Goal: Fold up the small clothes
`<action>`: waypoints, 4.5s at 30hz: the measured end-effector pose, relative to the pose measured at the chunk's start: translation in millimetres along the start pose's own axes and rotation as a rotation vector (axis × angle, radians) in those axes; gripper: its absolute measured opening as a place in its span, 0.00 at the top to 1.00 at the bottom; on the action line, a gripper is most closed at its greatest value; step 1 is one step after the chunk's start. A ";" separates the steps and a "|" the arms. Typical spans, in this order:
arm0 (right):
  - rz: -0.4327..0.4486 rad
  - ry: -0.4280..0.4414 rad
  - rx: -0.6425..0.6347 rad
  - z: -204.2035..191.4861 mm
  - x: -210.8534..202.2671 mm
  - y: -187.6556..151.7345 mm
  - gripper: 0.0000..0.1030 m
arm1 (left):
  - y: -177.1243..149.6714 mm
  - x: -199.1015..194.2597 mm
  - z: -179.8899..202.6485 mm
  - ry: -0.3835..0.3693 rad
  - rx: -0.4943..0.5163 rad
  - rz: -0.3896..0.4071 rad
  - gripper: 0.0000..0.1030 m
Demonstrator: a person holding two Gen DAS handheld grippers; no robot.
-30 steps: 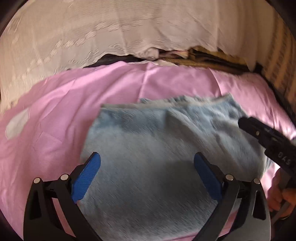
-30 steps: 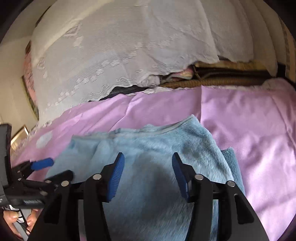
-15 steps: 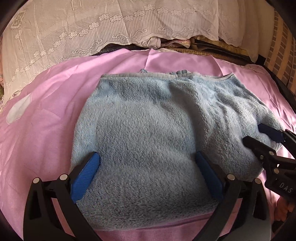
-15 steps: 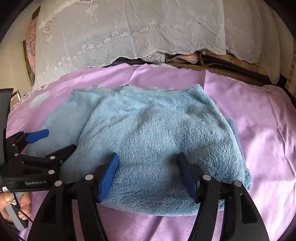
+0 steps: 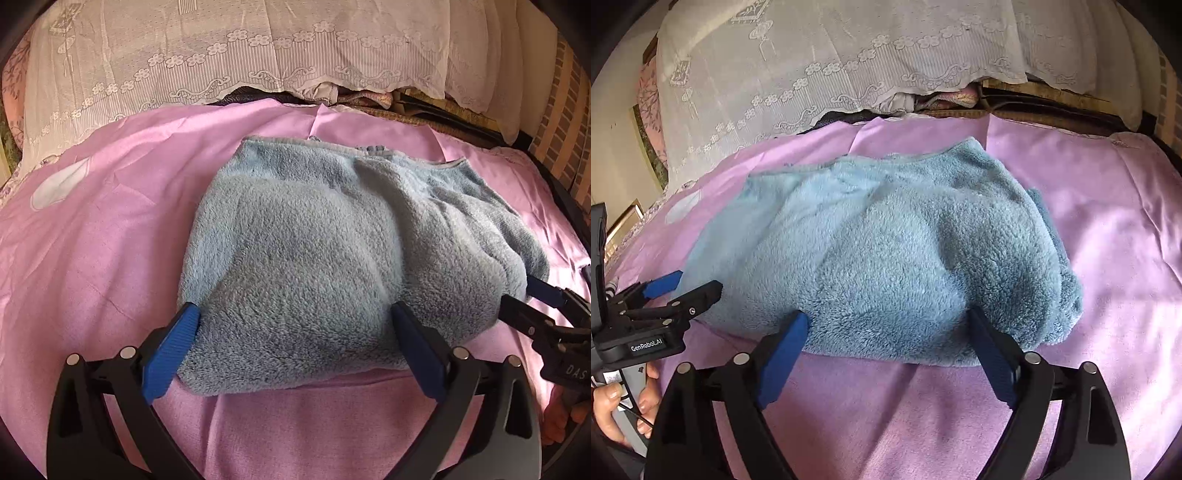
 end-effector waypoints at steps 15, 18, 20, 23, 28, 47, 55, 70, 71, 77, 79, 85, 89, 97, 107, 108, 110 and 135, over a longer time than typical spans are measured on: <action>0.017 0.072 0.048 8.4 -11.3 -9.0 0.07 | -3.1 -6.0 0.5 0.013 0.003 0.020 0.04; 0.004 0.109 0.108 18.1 -15.1 -17.4 0.07 | -4.6 -8.0 0.9 0.019 0.005 0.025 0.04; -0.029 0.139 0.161 26.0 -12.1 -24.0 0.07 | -6.0 -10.2 0.9 0.022 0.005 0.030 0.04; -0.024 0.186 0.205 33.7 -16.7 -30.7 0.07 | -7.4 -13.4 0.7 0.019 0.003 0.037 0.04; -0.014 0.237 0.260 41.3 -23.0 -40.6 0.07 | -13.0 -28.8 -0.7 -0.041 -0.025 0.073 0.04; 0.084 0.440 0.552 87.3 -22.9 -38.6 0.09 | 10.5 -7.4 31.2 -0.036 -0.068 0.033 0.04; 0.071 0.383 0.719 104.6 -5.6 -15.3 0.07 | 7.8 1.4 31.8 -0.021 -0.032 0.016 0.04; 0.146 0.241 0.643 93.0 9.0 1.4 0.11 | 35.9 -15.2 60.4 -0.217 -0.139 -0.005 0.04; 0.150 0.241 0.649 95.4 9.2 1.5 0.14 | 34.4 -9.5 66.2 -0.184 -0.126 -0.008 0.04; 0.173 0.264 0.688 107.4 10.7 1.2 0.26 | 27.6 13.6 77.5 -0.046 -0.027 0.002 0.04; 0.178 0.278 0.697 108.4 9.5 0.2 0.27 | 26.8 14.7 77.5 -0.038 -0.023 0.004 0.04; 0.177 0.343 0.737 110.2 7.5 -1.5 0.28 | 26.8 18.8 83.9 0.022 0.005 -0.009 0.04; 0.166 0.303 0.728 108.2 12.6 2.0 0.39 | 25.9 18.1 84.4 0.032 0.009 -0.008 0.04; 0.183 0.295 0.727 111.4 15.8 -0.5 0.49 | 25.7 18.0 85.6 0.039 0.013 -0.009 0.04; 0.183 0.271 0.704 109.3 17.0 1.1 0.48 | 26.4 22.1 90.2 0.096 0.032 -0.022 0.04; 0.182 0.272 0.703 109.8 16.9 0.9 0.48 | 26.1 21.7 90.2 0.094 0.032 -0.020 0.04; 0.183 0.276 0.701 110.1 16.6 0.5 0.49 | 26.1 20.0 88.4 0.076 0.027 -0.014 0.04; 0.190 0.286 0.696 111.7 15.8 0.3 0.53 | 3.6 11.2 -97.2 -0.109 -0.330 -0.054 0.04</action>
Point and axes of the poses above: each gripper's, at about its wrist camera, not at the fingertips, and x roughly the way its jaws point, z to its right, y to its top, the point moved 3 cm from there along x, roughly the way its jaws point, and after that the axes turned 13 degrees about -z, right-handed, at the moved point
